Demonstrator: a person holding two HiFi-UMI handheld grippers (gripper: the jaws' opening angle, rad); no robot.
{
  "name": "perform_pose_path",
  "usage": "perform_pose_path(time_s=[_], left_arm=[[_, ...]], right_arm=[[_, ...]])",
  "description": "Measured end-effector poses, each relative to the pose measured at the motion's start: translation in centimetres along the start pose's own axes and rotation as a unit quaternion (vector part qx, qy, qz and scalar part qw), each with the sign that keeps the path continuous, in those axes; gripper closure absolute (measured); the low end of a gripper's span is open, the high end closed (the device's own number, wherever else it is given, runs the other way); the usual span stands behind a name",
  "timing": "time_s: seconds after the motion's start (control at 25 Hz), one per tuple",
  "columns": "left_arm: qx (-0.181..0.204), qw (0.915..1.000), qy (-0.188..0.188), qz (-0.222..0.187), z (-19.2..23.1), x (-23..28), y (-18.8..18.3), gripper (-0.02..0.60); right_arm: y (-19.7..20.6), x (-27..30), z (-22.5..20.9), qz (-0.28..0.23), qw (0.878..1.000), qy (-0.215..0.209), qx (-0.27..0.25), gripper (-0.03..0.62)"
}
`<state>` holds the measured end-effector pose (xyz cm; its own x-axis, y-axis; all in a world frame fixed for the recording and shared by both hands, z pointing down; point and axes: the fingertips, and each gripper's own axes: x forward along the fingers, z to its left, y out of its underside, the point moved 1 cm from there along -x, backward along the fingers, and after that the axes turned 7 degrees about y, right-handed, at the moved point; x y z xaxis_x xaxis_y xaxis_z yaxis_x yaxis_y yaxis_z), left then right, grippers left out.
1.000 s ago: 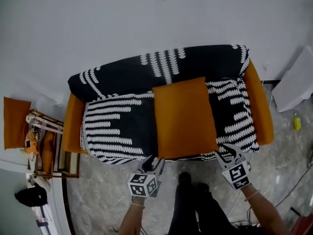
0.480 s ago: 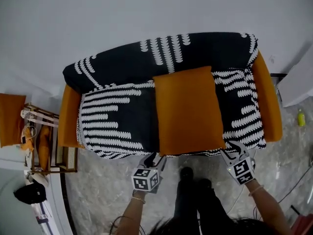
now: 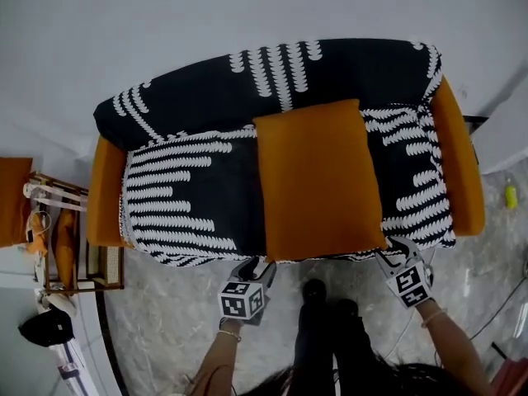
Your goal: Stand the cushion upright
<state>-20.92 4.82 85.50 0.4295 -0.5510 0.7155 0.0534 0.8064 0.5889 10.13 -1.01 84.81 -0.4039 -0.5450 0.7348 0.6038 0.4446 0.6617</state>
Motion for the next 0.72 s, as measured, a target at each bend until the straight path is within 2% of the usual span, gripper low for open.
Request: perform_pose_path(time_s=[0.52, 0.72], left_arm=[[0.009, 0.9987, -0.007, 0.05, 3.4, 5.0, 5.4, 0.365], [0.01, 0.9979, -0.011, 0.063, 4.7, 6.2, 7.0, 0.364]], right_arm=[[8.1, 5.2, -0.3, 0.062, 0.998, 0.01, 0.01, 0.39], [9.6, 6.9, 0.2, 0.071, 0.997, 0.012, 0.012, 0.39]])
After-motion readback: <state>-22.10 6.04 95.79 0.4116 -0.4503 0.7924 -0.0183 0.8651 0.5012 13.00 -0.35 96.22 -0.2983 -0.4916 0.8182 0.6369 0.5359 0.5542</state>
